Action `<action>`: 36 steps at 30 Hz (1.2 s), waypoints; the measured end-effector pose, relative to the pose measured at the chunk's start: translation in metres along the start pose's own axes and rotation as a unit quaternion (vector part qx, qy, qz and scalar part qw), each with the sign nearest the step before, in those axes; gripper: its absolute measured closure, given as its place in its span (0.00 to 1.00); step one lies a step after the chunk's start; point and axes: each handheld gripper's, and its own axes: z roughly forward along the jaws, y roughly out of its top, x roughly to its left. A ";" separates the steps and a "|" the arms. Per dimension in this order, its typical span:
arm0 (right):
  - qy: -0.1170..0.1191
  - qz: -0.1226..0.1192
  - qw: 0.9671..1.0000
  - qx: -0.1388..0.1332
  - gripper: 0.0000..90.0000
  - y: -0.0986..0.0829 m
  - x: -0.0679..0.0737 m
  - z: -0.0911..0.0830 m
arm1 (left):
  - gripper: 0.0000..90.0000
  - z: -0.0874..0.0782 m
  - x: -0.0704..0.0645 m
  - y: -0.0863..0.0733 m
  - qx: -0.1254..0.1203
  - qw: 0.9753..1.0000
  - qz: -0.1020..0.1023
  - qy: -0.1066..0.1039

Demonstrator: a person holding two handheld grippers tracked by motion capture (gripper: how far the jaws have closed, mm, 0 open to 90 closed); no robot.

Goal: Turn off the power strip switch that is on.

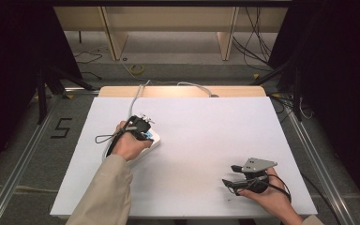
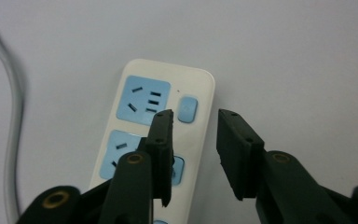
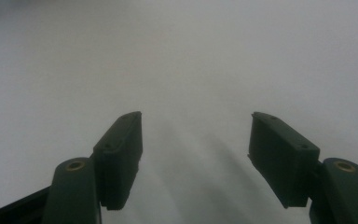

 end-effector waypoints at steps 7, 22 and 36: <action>-0.001 -0.002 1.000 0.000 0.40 0.000 0.000 0.000 | 0.60 -0.009 -0.005 -0.019 -0.034 0.999 -0.008 -0.019; -0.001 -0.001 1.000 0.000 0.40 0.000 -0.001 0.001 | 0.40 -0.019 -0.026 -0.047 -0.054 0.998 0.009 -0.040; 0.000 0.001 1.000 0.002 0.39 -0.001 -0.001 0.002 | 0.31 -0.021 -0.038 -0.073 -0.087 0.995 0.033 -0.041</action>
